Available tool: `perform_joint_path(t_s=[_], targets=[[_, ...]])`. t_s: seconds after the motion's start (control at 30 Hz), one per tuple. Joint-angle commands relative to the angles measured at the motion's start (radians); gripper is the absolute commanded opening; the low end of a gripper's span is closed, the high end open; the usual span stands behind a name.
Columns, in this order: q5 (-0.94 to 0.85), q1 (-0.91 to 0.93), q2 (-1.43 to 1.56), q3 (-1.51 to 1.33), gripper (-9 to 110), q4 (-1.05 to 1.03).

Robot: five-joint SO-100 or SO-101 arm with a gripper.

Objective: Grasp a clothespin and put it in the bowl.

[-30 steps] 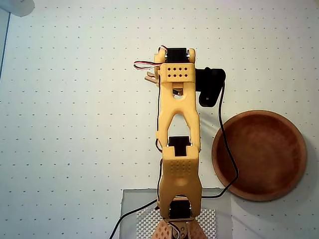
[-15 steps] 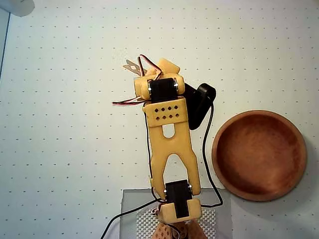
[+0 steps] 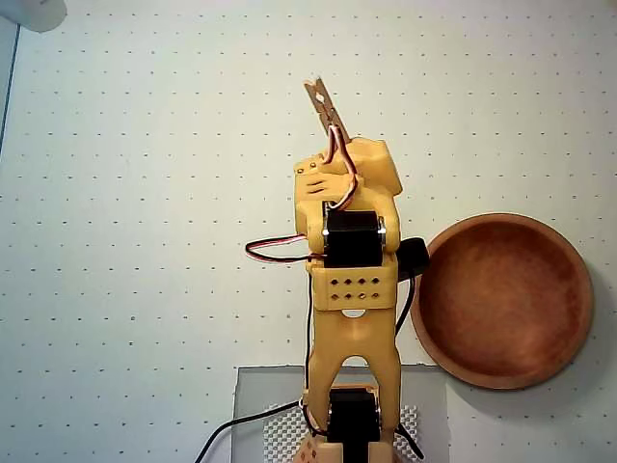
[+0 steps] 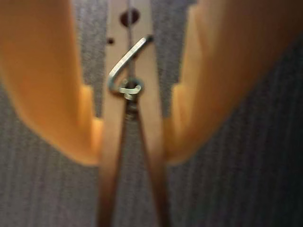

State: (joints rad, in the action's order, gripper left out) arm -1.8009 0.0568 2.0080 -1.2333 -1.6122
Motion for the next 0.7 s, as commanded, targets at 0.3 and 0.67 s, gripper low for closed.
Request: perform_joint_path(t_s=[0.3,0.67], targets=[[0.176,0.287,0.043,-0.207,-3,0.014],[0.175,0.426,0.041,-0.270,-3,0.014]])
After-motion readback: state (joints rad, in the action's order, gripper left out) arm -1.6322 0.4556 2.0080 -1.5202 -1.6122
